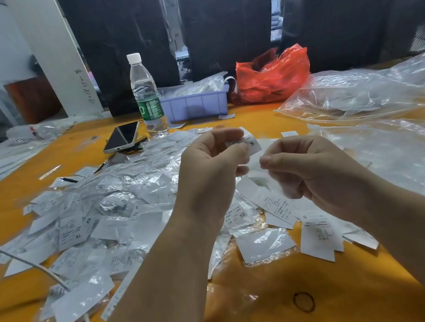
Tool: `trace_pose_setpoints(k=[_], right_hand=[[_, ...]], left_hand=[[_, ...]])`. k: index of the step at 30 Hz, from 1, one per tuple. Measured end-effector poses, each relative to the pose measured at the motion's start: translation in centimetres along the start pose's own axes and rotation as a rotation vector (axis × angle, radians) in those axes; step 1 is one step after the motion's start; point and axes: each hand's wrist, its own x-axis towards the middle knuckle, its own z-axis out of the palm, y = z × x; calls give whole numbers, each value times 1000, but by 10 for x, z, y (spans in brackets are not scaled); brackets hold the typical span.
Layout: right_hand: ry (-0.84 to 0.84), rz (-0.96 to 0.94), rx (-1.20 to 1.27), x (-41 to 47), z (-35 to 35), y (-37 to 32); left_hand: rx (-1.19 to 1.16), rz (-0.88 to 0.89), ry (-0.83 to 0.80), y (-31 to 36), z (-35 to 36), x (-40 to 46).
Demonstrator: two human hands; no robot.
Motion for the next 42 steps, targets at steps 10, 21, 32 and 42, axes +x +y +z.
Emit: trace_pose_setpoints(k=[10,21,32,42], right_hand=[[-7,-1,80,0,0,-3],[-29,13,89,1,-1,-1],[5,1,15,1,0,-1],[51,-70,2,-2,1,-4]], left_hand=[[-58,-34,-1,3,-2,1],[-27,-20,-24,2,-1,-1],[13,-34,-43,-1,0,0],[10,-15,-45,-4,-2,3]])
